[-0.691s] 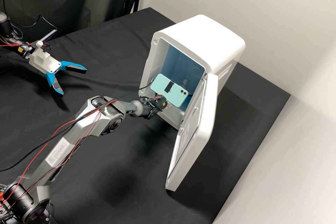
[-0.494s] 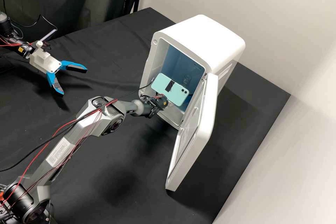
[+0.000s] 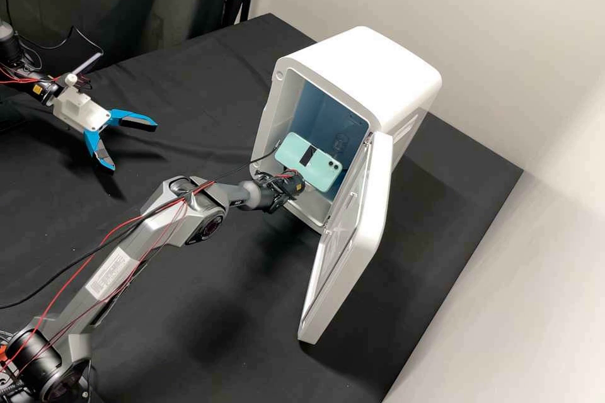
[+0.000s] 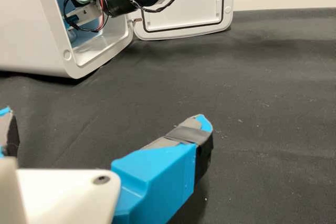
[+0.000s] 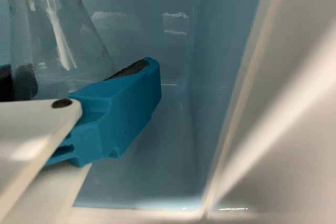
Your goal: Place the flask in the incubator
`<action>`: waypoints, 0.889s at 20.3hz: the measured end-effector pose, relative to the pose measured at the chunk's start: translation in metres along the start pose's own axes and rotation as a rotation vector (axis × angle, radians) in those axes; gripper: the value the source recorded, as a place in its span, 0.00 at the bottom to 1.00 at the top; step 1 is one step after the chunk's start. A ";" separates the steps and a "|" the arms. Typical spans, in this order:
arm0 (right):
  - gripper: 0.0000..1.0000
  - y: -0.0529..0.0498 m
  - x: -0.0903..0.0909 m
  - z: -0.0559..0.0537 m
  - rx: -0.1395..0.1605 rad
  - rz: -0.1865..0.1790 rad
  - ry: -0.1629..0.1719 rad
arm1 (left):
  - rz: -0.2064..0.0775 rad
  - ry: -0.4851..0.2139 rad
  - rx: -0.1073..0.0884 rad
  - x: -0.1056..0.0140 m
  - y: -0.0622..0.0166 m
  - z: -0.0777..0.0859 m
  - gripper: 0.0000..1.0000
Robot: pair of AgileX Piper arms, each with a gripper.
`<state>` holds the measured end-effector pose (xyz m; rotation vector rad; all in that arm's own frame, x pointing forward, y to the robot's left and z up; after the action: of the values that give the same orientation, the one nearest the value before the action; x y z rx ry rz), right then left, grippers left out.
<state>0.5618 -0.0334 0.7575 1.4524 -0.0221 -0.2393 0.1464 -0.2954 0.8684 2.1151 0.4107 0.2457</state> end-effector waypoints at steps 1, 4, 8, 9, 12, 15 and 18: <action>0.00 0.000 0.000 0.000 0.000 0.000 0.000 | 0.001 0.000 0.001 0.000 0.0002 0.000 1.00; 0.00 0.000 0.000 0.000 0.000 0.000 0.000 | 0.001 0.000 0.001 0.000 0.0002 0.000 1.00; 1.00 -0.001 0.000 0.001 0.000 0.002 0.001 | 0.001 0.000 0.001 0.000 0.0002 0.000 1.00; 1.00 -0.001 0.000 0.001 0.000 0.003 0.002 | 0.000 0.000 0.000 0.000 0.0000 0.000 1.00; 1.00 0.000 0.000 0.001 -0.009 0.007 -0.004 | -0.004 0.000 -0.004 0.000 -0.0009 0.000 1.00; 1.00 -0.004 -0.001 0.005 0.008 -0.010 -0.027 | -0.004 0.000 0.000 0.000 -0.0009 0.000 1.00; 1.00 -0.008 -0.003 0.009 0.017 -0.016 -0.038 | -0.004 0.000 0.000 0.000 -0.0009 -0.001 1.00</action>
<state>0.5567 -0.0422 0.7513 1.4650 -0.0437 -0.2799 0.1465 -0.2944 0.8679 2.1141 0.4146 0.2440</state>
